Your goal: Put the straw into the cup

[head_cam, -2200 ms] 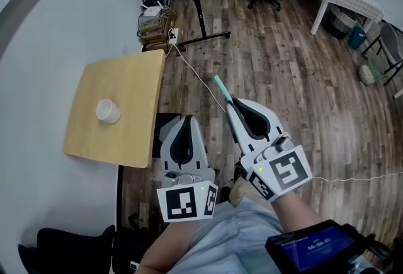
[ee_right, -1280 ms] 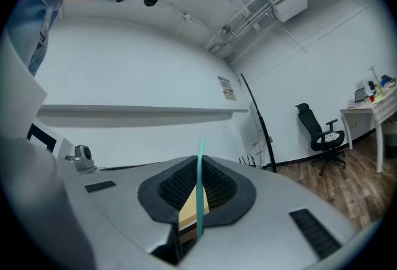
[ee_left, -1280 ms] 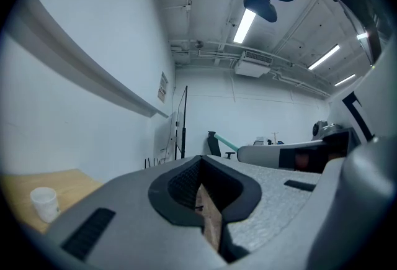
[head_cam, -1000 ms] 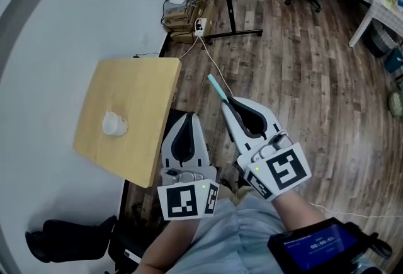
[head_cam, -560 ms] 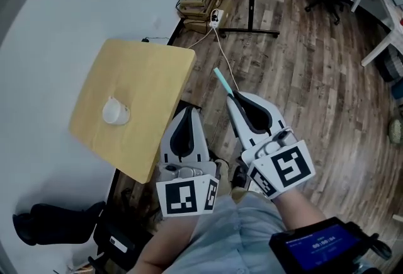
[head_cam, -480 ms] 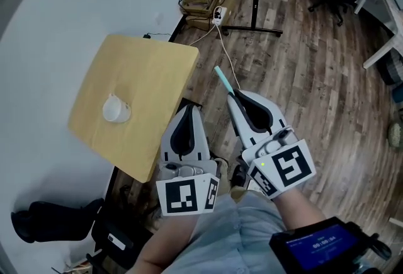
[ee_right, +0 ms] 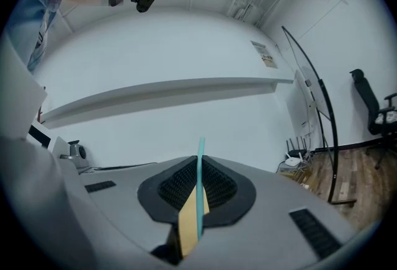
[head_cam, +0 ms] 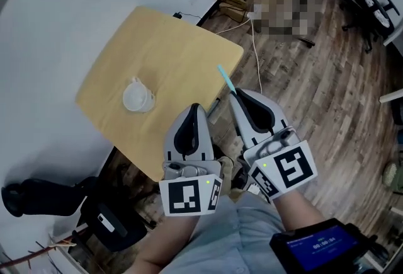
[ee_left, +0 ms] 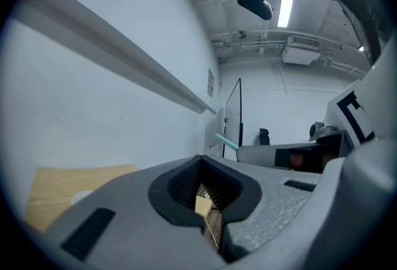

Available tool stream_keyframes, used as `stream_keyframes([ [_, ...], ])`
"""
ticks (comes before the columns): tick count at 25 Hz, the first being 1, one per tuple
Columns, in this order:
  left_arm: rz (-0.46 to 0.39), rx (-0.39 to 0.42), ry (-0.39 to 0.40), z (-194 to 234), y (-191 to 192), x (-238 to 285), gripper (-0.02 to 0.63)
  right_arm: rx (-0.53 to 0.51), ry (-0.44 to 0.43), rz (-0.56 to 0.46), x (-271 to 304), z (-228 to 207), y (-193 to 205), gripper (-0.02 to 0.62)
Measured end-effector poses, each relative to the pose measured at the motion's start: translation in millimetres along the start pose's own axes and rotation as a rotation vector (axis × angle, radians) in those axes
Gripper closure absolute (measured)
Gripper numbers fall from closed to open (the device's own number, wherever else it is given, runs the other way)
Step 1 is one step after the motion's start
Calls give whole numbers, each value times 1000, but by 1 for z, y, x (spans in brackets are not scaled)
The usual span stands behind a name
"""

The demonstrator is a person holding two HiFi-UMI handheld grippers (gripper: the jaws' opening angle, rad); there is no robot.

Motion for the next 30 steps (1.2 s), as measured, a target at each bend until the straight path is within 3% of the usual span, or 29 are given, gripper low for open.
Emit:
stream_keyframes([
  [11, -52, -39, -262, 145, -9, 12, 607, -33, -330, 73, 161, 93, 19, 575],
  [16, -68, -42, -365, 193, -21, 2, 607, -49, -428, 90, 201, 129, 16, 575],
  [25, -74, -40, -519, 249, -35, -2, 607, -33, -580, 106, 251, 170, 7, 575],
  [30, -78, -50, -615, 255, -37, -12, 607, -28, -679, 113, 252, 186, 4, 575],
])
Point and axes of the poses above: the fingertips, and each gripper's own axes: x forward along the fingers, z to its left, y out of its underside, the point moved 2 cm from there along -x, backward along the fingers, and after that the axes turned 3 degrees about y, right-handed, at the moved point
